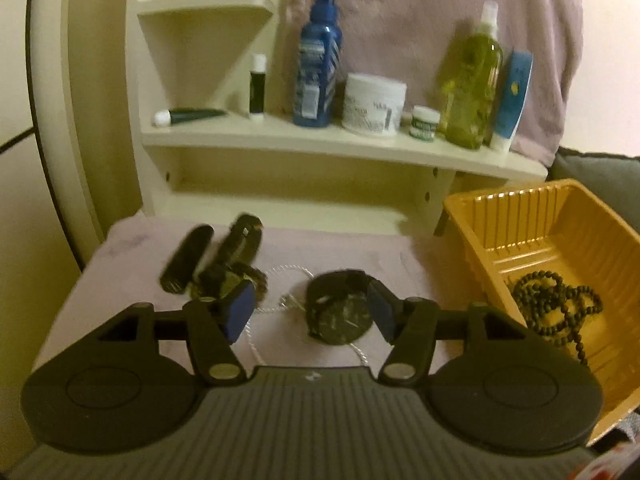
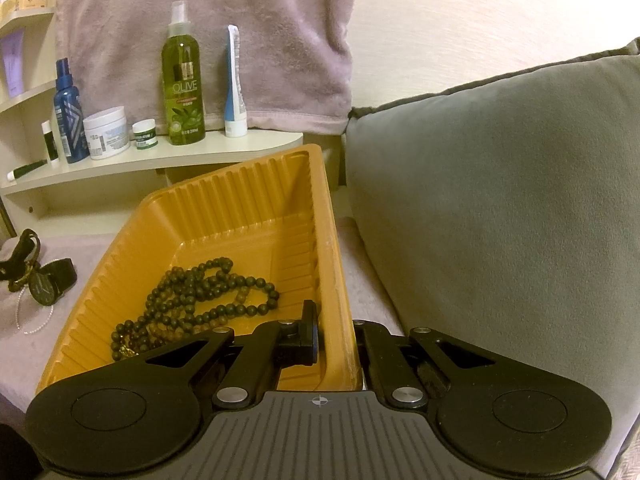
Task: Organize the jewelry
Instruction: 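Move the left gripper to the black round watch and grasp it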
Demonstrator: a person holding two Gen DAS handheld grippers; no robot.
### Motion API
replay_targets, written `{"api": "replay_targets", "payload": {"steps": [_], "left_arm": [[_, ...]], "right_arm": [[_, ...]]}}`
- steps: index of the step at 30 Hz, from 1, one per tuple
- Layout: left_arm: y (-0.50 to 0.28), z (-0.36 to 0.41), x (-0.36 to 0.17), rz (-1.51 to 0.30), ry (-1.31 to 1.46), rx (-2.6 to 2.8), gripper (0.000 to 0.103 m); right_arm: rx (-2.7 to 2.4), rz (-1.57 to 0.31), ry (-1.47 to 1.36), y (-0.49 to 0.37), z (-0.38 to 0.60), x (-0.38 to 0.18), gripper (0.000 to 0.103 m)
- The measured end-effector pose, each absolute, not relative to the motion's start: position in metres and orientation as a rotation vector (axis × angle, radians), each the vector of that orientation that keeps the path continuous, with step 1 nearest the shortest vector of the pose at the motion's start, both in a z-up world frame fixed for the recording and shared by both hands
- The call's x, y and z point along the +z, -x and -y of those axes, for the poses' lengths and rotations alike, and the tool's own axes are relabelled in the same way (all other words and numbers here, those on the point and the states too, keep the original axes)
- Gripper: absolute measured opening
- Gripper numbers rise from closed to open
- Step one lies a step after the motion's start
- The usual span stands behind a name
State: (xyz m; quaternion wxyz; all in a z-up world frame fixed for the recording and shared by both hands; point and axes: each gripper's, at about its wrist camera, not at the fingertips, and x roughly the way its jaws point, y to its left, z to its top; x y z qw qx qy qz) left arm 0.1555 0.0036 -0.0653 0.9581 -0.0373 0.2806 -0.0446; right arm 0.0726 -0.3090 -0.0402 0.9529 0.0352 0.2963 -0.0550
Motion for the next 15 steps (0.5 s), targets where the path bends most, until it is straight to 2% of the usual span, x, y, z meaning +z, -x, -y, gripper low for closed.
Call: {"api": "replay_targets", "payload": {"steps": [15], "left_arm": [[-0.177,0.021,-0.088,-0.627,0.084,-0.041,0.059]], "right_arm": [[-0.103,-0.61,-0.073,-0.075,0.313,-0.044,0.004]]}}
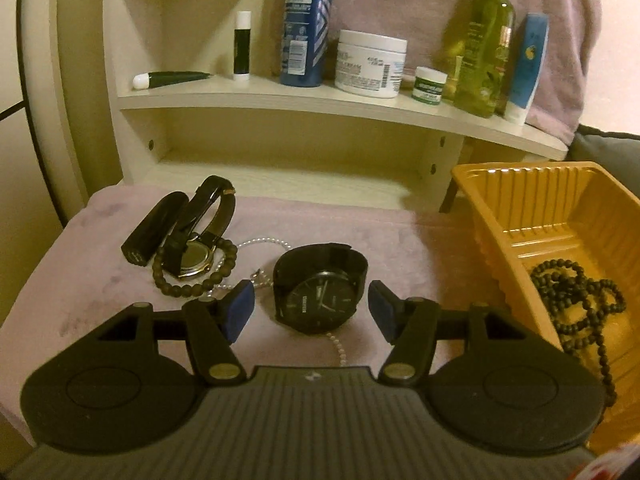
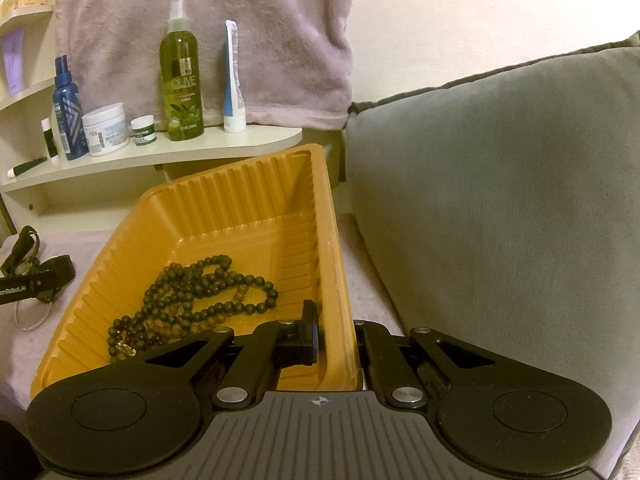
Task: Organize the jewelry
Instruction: 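Move the left gripper to the black round watch and grasp it, then carry the black watch with the left gripper over the tray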
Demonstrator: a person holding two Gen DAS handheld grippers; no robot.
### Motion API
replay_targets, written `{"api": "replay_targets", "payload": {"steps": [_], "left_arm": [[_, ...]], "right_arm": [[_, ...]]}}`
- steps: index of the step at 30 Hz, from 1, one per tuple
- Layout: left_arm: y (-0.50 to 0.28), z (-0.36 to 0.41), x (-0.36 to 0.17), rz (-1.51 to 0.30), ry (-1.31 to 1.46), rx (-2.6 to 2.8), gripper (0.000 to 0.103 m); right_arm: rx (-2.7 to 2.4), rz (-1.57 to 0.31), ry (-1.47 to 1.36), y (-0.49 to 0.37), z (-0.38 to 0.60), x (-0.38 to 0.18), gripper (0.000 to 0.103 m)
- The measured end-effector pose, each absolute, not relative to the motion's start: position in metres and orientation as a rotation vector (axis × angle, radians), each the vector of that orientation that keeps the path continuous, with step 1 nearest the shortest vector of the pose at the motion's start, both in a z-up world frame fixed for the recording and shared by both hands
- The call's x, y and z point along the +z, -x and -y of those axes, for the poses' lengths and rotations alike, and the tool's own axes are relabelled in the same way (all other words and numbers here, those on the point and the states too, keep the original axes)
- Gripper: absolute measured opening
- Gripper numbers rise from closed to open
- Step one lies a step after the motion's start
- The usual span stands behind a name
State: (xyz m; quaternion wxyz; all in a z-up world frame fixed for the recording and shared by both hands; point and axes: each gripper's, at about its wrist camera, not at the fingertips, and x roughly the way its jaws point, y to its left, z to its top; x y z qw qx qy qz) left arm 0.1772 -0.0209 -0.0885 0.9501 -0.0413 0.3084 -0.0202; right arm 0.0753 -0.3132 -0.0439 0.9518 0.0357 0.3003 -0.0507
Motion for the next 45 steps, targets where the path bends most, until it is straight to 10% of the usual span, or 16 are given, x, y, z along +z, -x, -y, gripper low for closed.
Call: {"api": "replay_targets", "payload": {"steps": [10,45], "left_arm": [[-0.179,0.021,-0.091,-0.636,0.078,-0.049,0.043],[-0.168,0.011,-0.068,-0.637,0.046,-0.072,0.04]], "right_arm": [[-0.105,-0.611,-0.074,-0.075,0.313,-0.045,0.004],[-0.106,-0.608,-0.071,-0.076,0.311,-0.044,0.003]]}}
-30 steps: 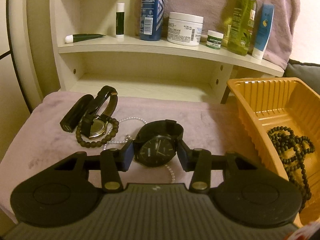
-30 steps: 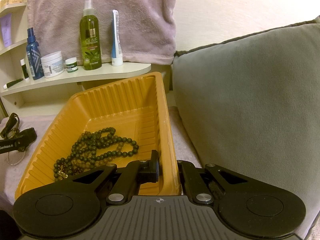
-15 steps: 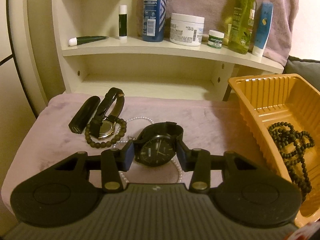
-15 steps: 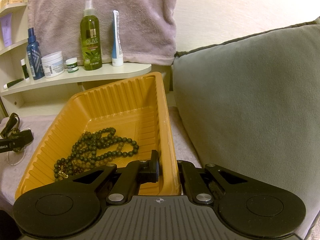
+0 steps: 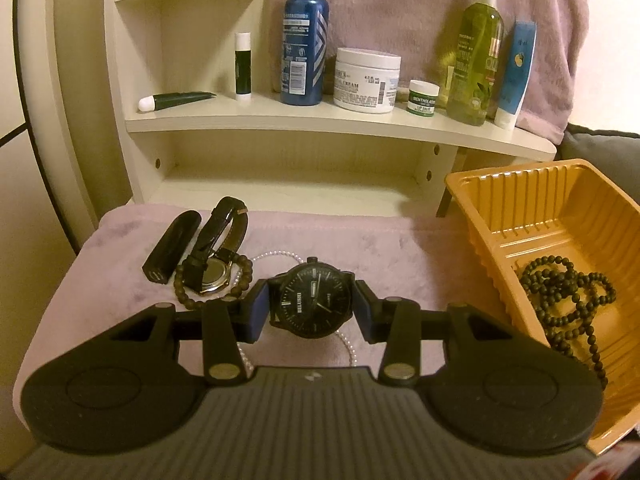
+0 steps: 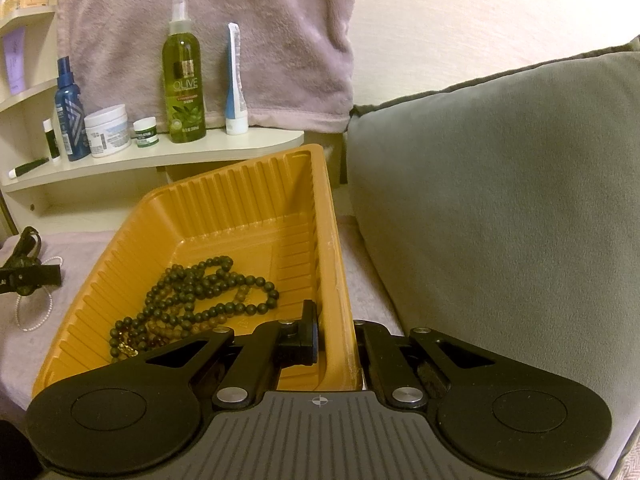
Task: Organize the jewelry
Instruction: 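Carry the black watch with the left gripper over the tray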
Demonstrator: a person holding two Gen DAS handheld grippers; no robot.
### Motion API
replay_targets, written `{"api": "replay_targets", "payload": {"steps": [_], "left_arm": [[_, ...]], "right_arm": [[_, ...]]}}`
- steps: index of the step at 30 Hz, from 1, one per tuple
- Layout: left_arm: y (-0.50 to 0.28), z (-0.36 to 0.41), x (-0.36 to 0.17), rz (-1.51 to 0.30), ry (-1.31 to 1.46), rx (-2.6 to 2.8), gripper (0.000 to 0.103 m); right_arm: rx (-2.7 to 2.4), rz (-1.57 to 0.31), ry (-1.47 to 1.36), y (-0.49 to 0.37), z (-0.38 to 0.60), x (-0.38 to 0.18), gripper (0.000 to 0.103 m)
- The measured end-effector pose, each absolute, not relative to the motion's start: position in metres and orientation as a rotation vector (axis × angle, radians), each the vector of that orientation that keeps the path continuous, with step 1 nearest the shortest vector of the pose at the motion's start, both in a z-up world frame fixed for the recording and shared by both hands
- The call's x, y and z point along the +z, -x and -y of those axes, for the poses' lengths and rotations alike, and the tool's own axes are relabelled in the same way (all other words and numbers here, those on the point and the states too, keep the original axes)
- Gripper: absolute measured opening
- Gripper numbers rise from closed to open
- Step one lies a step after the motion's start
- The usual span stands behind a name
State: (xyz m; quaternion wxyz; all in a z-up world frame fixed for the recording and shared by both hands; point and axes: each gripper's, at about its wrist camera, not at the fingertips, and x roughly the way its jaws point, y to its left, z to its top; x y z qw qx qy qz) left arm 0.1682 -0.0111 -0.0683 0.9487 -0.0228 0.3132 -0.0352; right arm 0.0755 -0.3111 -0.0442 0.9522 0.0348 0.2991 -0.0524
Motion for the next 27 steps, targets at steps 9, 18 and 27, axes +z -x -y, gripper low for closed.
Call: {"api": "replay_targets", "payload": {"steps": [9,18,27], "left_arm": [[-0.166,0.011,-0.056,-0.624,0.07,-0.091,0.04],[-0.161,0.029,-0.03,-0.586,0.083,-0.178,0.04],[-0.147,0.07,-0.009,-0.569,0.089,-0.42,0.04]], "right_arm": [[-0.107,-0.608,-0.071,-0.075,0.311,-0.044,0.003],[-0.107,-0.608,-0.072,-0.075,0.311,-0.044,0.003],[-0.107,-0.607,-0.071,-0.075,0.31,-0.043,0.003]]}}
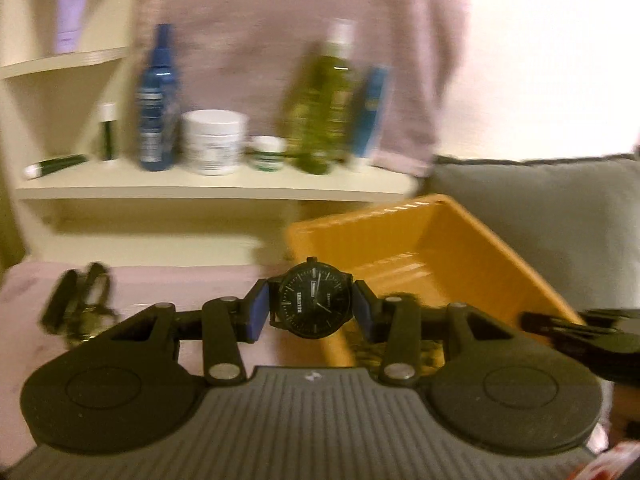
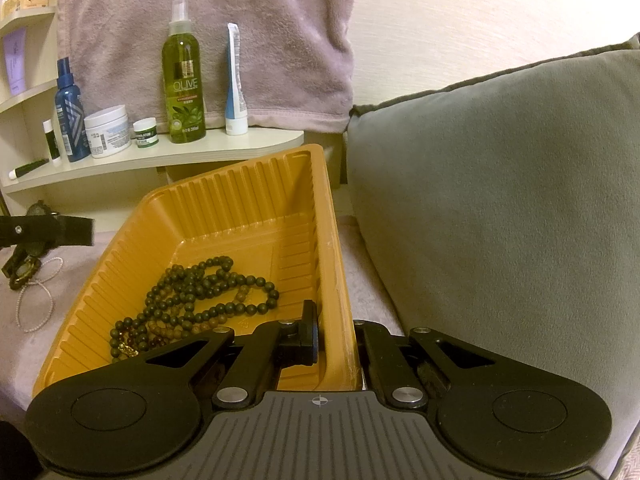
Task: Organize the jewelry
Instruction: 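Carry the black watch with the left gripper over the tray, then lower the black watch into the tray and open the left gripper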
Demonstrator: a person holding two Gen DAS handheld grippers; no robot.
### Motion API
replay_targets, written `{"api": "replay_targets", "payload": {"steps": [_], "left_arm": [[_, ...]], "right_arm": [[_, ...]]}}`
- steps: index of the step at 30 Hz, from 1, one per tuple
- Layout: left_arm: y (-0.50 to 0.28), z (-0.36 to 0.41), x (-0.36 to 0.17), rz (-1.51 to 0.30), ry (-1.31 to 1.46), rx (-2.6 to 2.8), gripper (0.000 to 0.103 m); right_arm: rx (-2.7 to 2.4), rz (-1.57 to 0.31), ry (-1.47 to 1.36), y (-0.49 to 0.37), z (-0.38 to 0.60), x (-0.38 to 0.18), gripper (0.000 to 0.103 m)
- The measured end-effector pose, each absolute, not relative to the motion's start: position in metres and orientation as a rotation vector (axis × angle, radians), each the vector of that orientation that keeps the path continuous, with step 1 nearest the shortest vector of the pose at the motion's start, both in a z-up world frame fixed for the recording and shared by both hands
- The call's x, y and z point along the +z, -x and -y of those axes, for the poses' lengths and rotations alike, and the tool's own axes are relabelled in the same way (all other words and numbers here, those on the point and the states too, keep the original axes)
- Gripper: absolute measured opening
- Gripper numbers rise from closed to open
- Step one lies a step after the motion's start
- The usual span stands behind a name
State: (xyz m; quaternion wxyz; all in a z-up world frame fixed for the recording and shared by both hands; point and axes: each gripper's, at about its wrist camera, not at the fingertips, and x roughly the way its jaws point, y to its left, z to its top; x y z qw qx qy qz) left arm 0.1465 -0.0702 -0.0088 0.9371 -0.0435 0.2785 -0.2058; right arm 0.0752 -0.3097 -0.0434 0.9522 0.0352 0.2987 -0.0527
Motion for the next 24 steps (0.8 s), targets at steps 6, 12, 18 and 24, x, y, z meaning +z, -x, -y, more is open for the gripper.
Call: {"api": "replay_targets", "payload": {"steps": [6,12,18,24], "left_arm": [[-0.137,0.098,-0.015,-0.6,0.067,-0.568,0.04],[-0.129,0.115,-0.029,-0.65,0.03,-0.646,0.04],[-0.125,0.122,-0.034,-0.654,-0.029,-0.654,0.042],[-0.124,0.115,-0.025,-0.603,-0.027,-0.613,0.045]], "right_arm": [[-0.107,-0.607,-0.072,-0.075,0.31,-0.044,0.003],[-0.107,-0.606,-0.071,-0.075,0.31,-0.044,0.003],[-0.107,-0.606,-0.071,-0.075,0.31,-0.044,0.003],[-0.107,-0.606,-0.071,-0.074,0.309,-0.042,0.003]]}}
